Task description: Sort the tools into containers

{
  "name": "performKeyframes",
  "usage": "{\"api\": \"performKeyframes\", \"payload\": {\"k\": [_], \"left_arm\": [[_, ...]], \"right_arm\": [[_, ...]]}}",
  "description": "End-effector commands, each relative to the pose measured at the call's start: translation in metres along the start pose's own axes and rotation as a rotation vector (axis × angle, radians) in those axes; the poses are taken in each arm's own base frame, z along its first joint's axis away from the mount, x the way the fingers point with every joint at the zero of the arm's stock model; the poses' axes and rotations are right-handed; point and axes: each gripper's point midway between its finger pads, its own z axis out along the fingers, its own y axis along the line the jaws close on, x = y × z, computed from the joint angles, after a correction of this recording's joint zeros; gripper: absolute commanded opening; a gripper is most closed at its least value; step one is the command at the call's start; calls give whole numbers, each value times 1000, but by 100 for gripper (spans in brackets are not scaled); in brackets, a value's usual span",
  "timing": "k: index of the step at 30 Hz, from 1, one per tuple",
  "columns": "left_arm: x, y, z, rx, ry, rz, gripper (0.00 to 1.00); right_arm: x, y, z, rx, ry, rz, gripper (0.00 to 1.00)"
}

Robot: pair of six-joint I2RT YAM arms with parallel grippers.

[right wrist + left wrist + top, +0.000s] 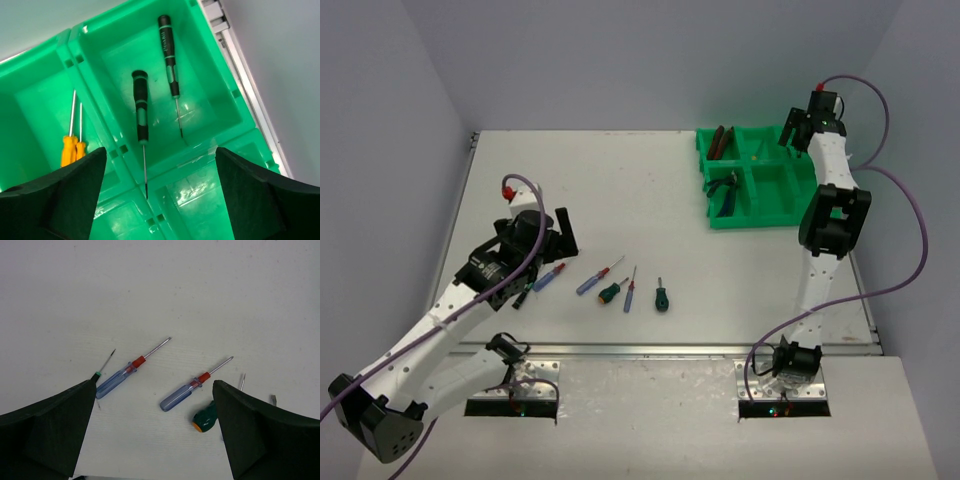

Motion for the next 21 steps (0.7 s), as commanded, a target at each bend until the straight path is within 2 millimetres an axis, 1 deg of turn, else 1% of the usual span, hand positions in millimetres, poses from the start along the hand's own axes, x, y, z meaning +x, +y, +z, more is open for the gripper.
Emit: {"api": "performKeyframes", "payload": {"k": [1,2,4,5,6,7,9,11,13,14,15,17,18,19,20,21], "left_arm": [[-14,1,5,-33,-44,-29,100],[-14,3,8,-41,-38,-36,100],[-14,14,21,-69,-5,-72,100],[-15,24,30,-95,11,-101,100],[-18,34,35,-129,12,-122,100],[-19,43,39,-154,19,-143,100],[-19,74,47,-269,30,-201,100],[-13,88,52,-327,56,-215,100],[-6,97,58,-379,92,-208,100],[-5,100,60,-393,108,-192,100],[-5,101,62,-402,122,-176,100],[0,103,70,-425,187,-142,100],[5,101,76,-420,221,-120,100],[12,99,82,-407,261,-95,100],[13,96,84,-391,279,-83,100],[22,95,90,-394,329,-70,99]], "right_arm": [[-33,22,-37,-112,-53,76,99],[-32,31,-45,-150,-47,80,99],[-32,55,-77,-219,-55,76,99],[-31,68,-97,-244,-65,58,99],[-27,77,-110,-260,-66,42,99],[-28,87,-125,-278,-86,29,99],[-19,111,-166,-327,-97,-18,99],[6,139,-197,-396,-62,-65,99],[29,154,-232,-479,-30,-95,99],[33,158,-253,-524,-42,-104,99],[36,161,-270,-566,-54,-109,99],[71,173,-289,-675,-9,-139,99],[82,172,-302,-713,-6,-141,99],[102,170,-305,-735,27,-141,99],[98,173,-318,-786,-2,-127,99],[119,173,-324,-839,23,-120,99]]}}
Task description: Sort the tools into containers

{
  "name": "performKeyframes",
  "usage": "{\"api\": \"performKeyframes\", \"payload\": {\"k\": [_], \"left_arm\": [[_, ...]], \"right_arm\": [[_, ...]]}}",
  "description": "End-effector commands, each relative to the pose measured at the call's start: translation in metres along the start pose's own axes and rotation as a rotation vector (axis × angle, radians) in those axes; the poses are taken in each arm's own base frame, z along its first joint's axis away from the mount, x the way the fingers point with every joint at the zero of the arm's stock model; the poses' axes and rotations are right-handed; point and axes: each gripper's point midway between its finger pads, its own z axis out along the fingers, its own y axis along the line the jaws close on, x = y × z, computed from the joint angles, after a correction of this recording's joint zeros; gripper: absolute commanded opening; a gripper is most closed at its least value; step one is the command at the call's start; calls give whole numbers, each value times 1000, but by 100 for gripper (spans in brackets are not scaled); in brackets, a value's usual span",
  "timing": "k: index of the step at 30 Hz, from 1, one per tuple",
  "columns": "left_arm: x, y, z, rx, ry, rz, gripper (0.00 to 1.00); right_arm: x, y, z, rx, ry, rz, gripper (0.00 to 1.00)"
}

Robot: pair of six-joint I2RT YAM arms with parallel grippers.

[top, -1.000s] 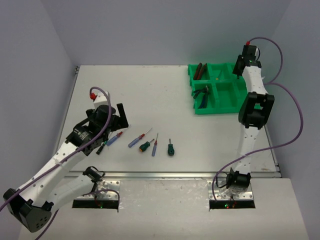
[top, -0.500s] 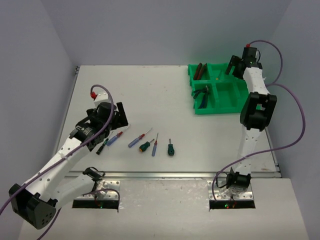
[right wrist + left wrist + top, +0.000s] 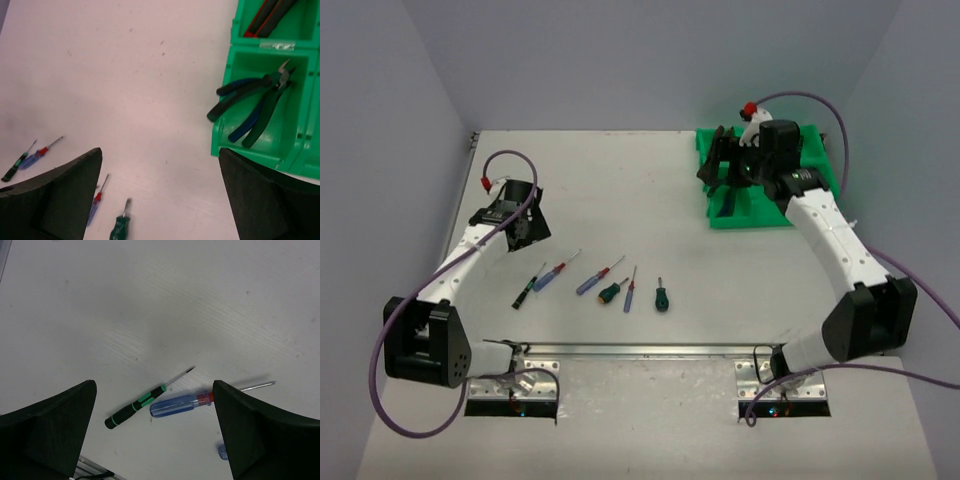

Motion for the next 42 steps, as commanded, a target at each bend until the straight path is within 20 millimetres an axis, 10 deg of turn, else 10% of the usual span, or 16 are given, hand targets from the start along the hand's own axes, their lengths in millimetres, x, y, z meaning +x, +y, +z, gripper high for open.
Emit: {"api": "performKeyframes", "payload": {"k": [1,15,24,42], "left_arm": [[5,-11,11,12,87,70,98],[80,-14,45,5,395,190,59],[91,-4,65,-74,438,193,59],[111,25,102,-173,532,99,24]], "right_arm": [[52,12,-7,-151,54,73,99],[93,31,-27,-316,89,-21,99],[91,31,-35,-311,52,-36,99],[88,33,-39,-321,33,-35,99]]}}
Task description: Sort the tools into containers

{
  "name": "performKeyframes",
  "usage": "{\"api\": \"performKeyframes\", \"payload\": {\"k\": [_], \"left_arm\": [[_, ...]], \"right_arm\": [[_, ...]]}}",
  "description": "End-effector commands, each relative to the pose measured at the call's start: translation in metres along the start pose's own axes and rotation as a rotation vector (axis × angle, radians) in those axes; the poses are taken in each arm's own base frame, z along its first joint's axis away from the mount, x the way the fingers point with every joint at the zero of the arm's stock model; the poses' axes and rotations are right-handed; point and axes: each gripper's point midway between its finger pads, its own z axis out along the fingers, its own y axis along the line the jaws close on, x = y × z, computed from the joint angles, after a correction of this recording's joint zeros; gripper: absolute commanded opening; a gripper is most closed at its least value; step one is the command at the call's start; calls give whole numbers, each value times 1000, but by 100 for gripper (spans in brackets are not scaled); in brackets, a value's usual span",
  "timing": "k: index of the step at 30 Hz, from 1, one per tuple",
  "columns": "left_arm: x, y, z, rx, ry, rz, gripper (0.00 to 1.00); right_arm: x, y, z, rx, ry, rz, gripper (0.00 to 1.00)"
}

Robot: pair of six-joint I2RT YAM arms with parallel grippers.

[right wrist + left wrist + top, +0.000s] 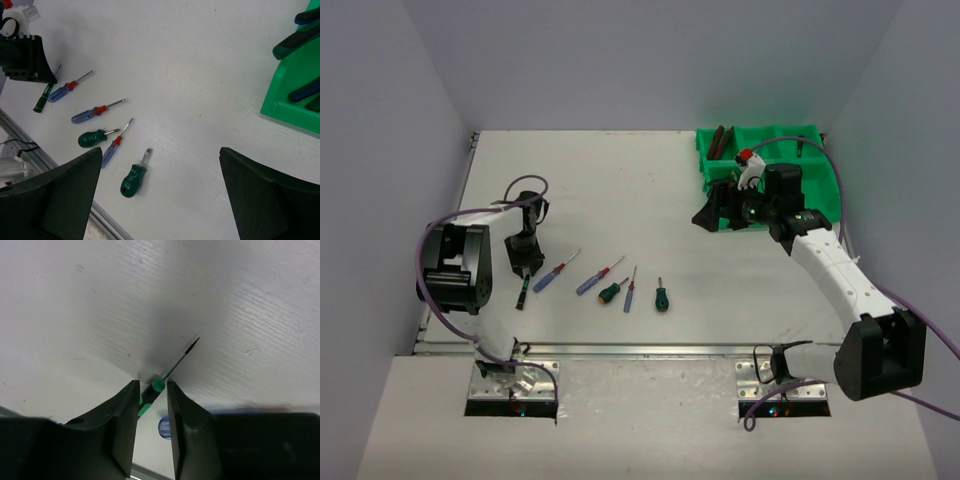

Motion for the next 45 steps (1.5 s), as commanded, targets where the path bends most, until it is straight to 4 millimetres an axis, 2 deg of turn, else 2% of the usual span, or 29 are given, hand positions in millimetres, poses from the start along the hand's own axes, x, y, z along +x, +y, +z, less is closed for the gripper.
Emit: {"api": "performKeyframes", "payload": {"k": [1,4,8,11,13,16,19,21,25,29,33,37,39,41,42,43,45], "left_arm": [[8,11,34,-37,56,-60,21],[8,10,37,-22,72,-78,11],[9,12,38,-28,76,-83,10],[11,12,40,-23,87,-82,6],[12,8,40,-2,97,-78,0],[8,5,36,15,80,-88,0],[-8,6,19,40,1,-119,0],[-24,11,-1,51,-84,-151,0],[-38,16,-27,78,-176,-186,0],[-40,17,-41,116,-218,-202,0],[-35,11,-44,159,-217,-193,0],[-38,5,-64,235,-262,-184,0],[-42,1,-87,299,-310,-176,0],[-45,-6,-108,350,-351,-154,0],[-47,-16,-125,407,-385,-130,0],[-51,-23,-140,454,-418,-112,0],[-43,-51,-167,579,-450,-36,0]], "right_arm": [[-13,7,-5,-24,-56,-41,99],[-12,8,-6,-26,-57,-45,99],[-12,8,-6,-28,-59,-47,99],[-12,9,-6,-33,-58,-47,99],[-12,9,-6,-36,-59,-48,99],[-12,10,-6,-39,-61,-46,99],[-11,17,-4,-90,-59,-45,99],[-11,26,-2,-145,-51,-36,99],[-12,42,-1,-248,-48,-19,99],[-13,52,1,-312,-42,10,99],[-10,62,10,-383,-19,21,99],[-7,94,21,-508,0,-40,99],[1,111,38,-562,36,-53,99],[8,139,51,-622,73,-69,99],[13,142,61,-626,85,-66,99],[18,159,69,-636,102,-67,99],[30,177,86,-634,137,-49,99]]}}
